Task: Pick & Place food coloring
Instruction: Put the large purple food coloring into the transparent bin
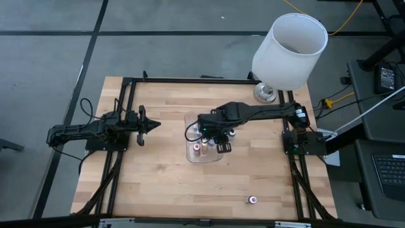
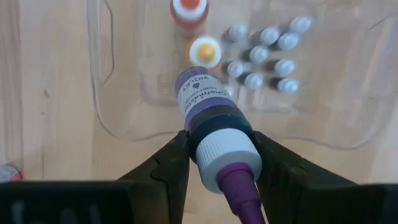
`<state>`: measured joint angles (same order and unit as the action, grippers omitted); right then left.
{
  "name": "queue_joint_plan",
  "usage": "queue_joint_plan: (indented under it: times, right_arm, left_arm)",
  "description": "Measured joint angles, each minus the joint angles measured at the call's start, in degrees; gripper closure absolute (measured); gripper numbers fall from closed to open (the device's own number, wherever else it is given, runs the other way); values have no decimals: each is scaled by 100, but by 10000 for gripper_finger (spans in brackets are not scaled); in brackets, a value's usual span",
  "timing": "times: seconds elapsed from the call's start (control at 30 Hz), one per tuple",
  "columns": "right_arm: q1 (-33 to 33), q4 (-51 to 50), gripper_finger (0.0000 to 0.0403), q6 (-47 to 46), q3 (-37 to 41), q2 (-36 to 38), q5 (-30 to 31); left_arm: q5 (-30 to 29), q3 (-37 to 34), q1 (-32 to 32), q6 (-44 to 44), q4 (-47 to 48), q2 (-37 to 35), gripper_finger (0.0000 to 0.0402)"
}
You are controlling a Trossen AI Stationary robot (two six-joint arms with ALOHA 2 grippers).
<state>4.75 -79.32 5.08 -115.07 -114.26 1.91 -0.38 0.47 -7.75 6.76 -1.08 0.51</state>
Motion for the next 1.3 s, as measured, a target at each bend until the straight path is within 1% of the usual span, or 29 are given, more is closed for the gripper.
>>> queue_joint_plan:
  times: [0.13, 0.33, 0.53, 0.77, 1.13, 1.3]
  right_arm:
    - [0, -169, 249, -81, -268, -119, -2]
    - [-2, -452, 249, -165, -174, -351, -2]
    - [9, -439, 249, -44, -174, -747, -4]
    - [17, -377, 249, 13, -163, -1092, -41]
    - [-22, -143, 248, 118, -166, -1250, -95]
    - [-37, -108, 230, 13, -165, -1301, -162]
  left_arm:
    - [0, 0, 0, 0, 0, 0, 395]
    - [0, 0, 0, -2, -2, 0, 391]
    - [0, 0, 0, -2, 0, 0, 395]
    - [0, 0, 0, -2, -1, 0, 391]
    - [0, 0, 0, -1, -1, 0, 394]
    - [0, 0, -2, -2, -9, 0, 391]
